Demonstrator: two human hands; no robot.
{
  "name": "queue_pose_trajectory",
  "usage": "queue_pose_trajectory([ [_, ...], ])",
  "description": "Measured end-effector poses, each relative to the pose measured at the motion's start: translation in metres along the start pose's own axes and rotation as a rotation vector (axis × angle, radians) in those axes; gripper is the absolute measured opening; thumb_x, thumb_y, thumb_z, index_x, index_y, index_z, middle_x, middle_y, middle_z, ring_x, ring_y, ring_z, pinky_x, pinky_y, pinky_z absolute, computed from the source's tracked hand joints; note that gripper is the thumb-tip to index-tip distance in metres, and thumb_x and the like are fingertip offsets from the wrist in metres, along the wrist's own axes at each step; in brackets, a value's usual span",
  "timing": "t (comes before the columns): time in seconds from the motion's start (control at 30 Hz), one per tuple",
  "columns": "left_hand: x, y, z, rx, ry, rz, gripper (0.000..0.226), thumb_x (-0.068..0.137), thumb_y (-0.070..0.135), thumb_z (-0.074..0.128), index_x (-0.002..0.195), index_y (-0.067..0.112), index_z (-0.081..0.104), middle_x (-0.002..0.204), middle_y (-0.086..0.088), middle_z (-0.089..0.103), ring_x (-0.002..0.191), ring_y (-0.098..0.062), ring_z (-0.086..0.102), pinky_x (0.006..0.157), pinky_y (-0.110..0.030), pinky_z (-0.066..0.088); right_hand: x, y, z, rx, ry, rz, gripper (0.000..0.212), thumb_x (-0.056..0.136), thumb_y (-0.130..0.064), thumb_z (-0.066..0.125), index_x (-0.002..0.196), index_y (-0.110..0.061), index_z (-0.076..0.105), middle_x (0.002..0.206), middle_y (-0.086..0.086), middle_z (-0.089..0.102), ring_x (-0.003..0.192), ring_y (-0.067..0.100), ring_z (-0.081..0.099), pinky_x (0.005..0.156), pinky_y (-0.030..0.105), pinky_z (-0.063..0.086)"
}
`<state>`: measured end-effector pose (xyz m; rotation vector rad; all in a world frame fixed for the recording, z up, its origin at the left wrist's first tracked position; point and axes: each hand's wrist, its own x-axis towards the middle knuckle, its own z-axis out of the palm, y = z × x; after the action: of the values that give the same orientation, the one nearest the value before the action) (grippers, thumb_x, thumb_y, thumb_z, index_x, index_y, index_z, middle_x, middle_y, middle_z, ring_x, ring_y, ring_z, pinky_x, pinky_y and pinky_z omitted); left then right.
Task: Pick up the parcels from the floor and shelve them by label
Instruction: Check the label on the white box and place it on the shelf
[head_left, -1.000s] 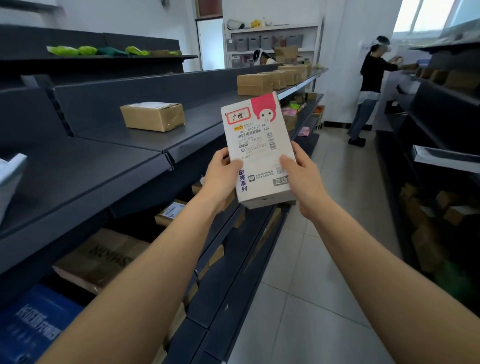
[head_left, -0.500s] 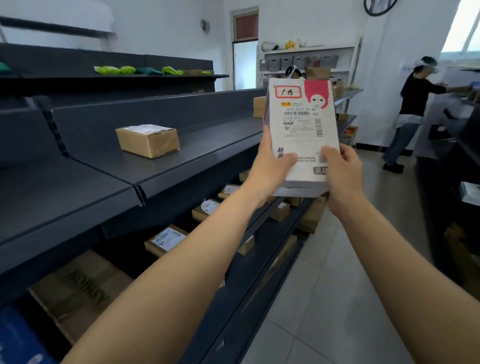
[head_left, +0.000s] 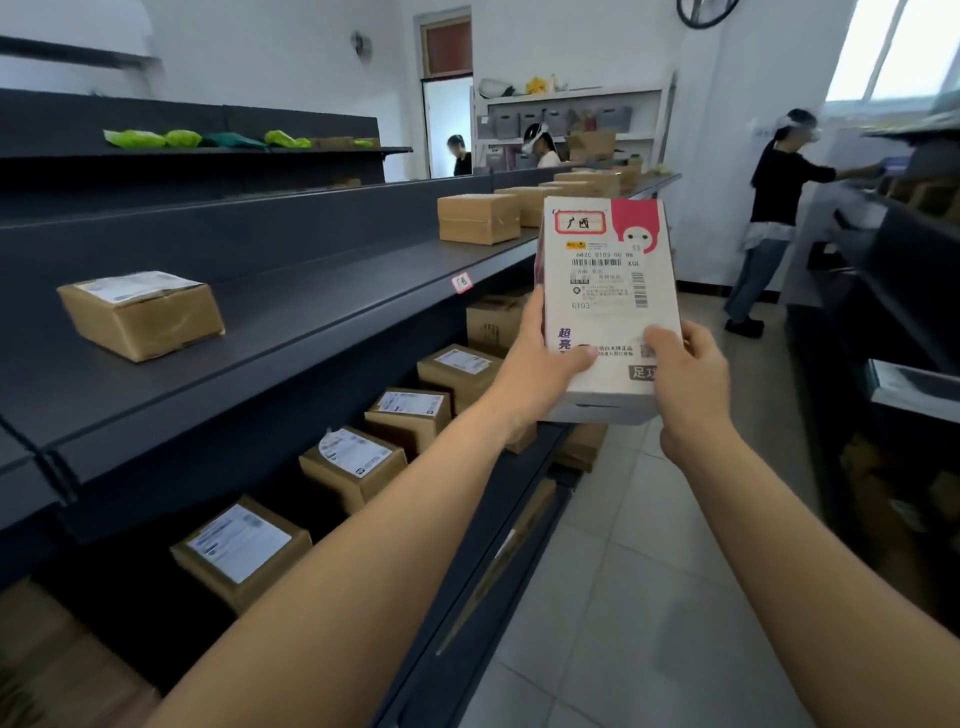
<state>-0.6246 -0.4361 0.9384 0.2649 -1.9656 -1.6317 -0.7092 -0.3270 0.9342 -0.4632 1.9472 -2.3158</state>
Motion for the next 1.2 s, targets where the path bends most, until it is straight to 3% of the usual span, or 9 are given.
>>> queue_pose_trajectory([
  [0.37, 0.078, -0.043, -0.024, -0.051, -0.037, -0.062, 0.087, 0.081, 0.005, 0.068, 0.149, 0.035, 0.022, 0.142, -0.003, 0.055, 0.125, -0.022, 0.058, 0.103, -0.053, 0.049, 0.056, 0.028, 0.038, -0.018, 0.036, -0.027, 0.03, 0.095, -0.021, 0.053, 0.126, -0.021, 0.052, 0.105, -0.006, 0.062, 0.081, 0.006, 0.062, 0.06, 0.021, 0.046],
  [0.53, 0.1, -0.048, -0.033, -0.032, -0.008, -0.028, 0.084, 0.085, -0.002, 0.065, 0.152, 0.025, 0.02, 0.142, -0.003, 0.053, 0.12, -0.016, 0.059, 0.098, -0.036, 0.053, 0.079, 0.033, 0.055, 0.016, 0.012, -0.049, 0.021, 0.095, -0.018, 0.053, 0.116, -0.023, 0.052, 0.107, -0.004, 0.064, 0.082, 0.006, 0.063, 0.06, 0.02, 0.047],
  [0.7, 0.126, -0.048, -0.034, -0.033, 0.024, -0.02, 0.085, 0.083, -0.002, 0.066, 0.15, 0.027, 0.023, 0.141, -0.003, 0.054, 0.124, -0.02, 0.057, 0.104, -0.048, 0.049, 0.107, 0.034, 0.063, 0.033, -0.034, -0.107, 0.024, 0.096, -0.017, 0.053, 0.12, -0.022, 0.051, 0.111, -0.003, 0.064, 0.083, 0.006, 0.065, 0.06, 0.018, 0.049],
  [0.8, 0.142, -0.047, -0.027, -0.041, 0.067, -0.008, 0.085, 0.082, -0.003, 0.065, 0.15, 0.029, 0.024, 0.142, -0.003, 0.054, 0.126, -0.022, 0.057, 0.105, -0.05, 0.048, 0.13, 0.032, 0.063, 0.05, -0.07, -0.122, 0.03, 0.095, -0.018, 0.054, 0.124, -0.021, 0.052, 0.112, -0.002, 0.065, 0.086, 0.008, 0.066, 0.06, 0.02, 0.051],
  [0.97, 0.168, -0.032, -0.01, -0.018, 0.165, 0.051, 0.083, 0.086, -0.008, 0.061, 0.151, 0.024, 0.02, 0.143, -0.005, 0.052, 0.127, -0.021, 0.055, 0.107, -0.048, 0.046, 0.173, 0.02, 0.061, 0.075, -0.158, -0.17, 0.029, 0.096, -0.02, 0.053, 0.125, -0.024, 0.052, 0.101, -0.011, 0.062, 0.082, 0.001, 0.062, 0.049, 0.005, 0.045],
  [1.2, 0.192, 0.009, 0.004, 0.095, 0.376, 0.172, 0.081, 0.086, -0.007, 0.06, 0.151, 0.023, 0.021, 0.143, -0.003, 0.052, 0.124, -0.017, 0.057, 0.1, -0.041, 0.053, 0.216, -0.017, 0.069, 0.173, -0.382, -0.206, 0.03, 0.095, -0.014, 0.052, 0.124, -0.023, 0.054, 0.104, -0.012, 0.064, 0.084, 0.0, 0.065, 0.057, 0.007, 0.049],
])
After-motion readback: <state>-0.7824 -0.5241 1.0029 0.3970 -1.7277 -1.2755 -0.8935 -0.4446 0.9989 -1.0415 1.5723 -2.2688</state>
